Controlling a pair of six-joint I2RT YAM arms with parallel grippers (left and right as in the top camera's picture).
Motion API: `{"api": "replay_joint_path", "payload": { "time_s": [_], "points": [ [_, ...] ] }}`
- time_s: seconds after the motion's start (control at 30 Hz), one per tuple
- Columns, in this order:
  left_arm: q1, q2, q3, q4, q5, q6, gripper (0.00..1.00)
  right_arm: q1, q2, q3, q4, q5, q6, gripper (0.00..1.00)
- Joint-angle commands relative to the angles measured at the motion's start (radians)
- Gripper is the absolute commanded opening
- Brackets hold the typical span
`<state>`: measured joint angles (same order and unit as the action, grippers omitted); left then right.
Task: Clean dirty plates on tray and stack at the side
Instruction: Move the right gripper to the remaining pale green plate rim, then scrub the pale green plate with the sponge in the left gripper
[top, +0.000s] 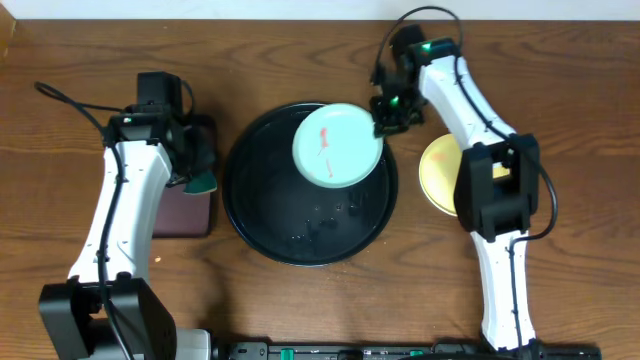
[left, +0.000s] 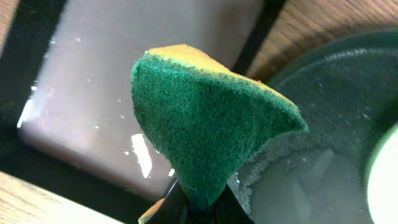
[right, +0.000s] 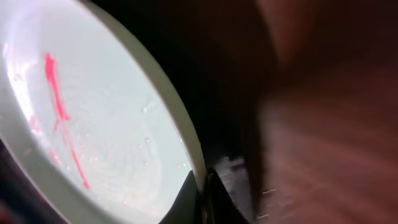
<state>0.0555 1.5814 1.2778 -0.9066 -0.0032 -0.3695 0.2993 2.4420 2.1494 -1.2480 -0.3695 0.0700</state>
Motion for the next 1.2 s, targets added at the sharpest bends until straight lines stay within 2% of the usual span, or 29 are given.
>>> {"api": "replay_joint_path", "payload": {
  "time_s": [0.0,0.27,0.57,0.97,1.17],
  "points": [
    [-0.044,0.003,-0.007,0.002,-0.005,-0.001,0.07,0.065,-0.029,0.019,-0.026,-0.066,0.064,0.01],
    [-0.119,0.003,-0.007,0.014,-0.005,-0.03,0.07,0.153,-0.027,-0.079,0.016,0.018,0.133,0.01],
    [-0.237,0.024,-0.011,0.072,-0.005,-0.063,0.07,0.173,-0.027,-0.315,0.223,-0.023,0.161,0.01],
    [-0.376,0.249,-0.011,0.226,0.0,-0.064,0.07,0.169,-0.027,-0.323,0.233,-0.05,0.138,0.01],
    [-0.402,0.366,-0.011,0.258,0.128,-0.031,0.07,0.172,-0.027,-0.323,0.235,-0.05,0.136,0.01]
  ]
}}
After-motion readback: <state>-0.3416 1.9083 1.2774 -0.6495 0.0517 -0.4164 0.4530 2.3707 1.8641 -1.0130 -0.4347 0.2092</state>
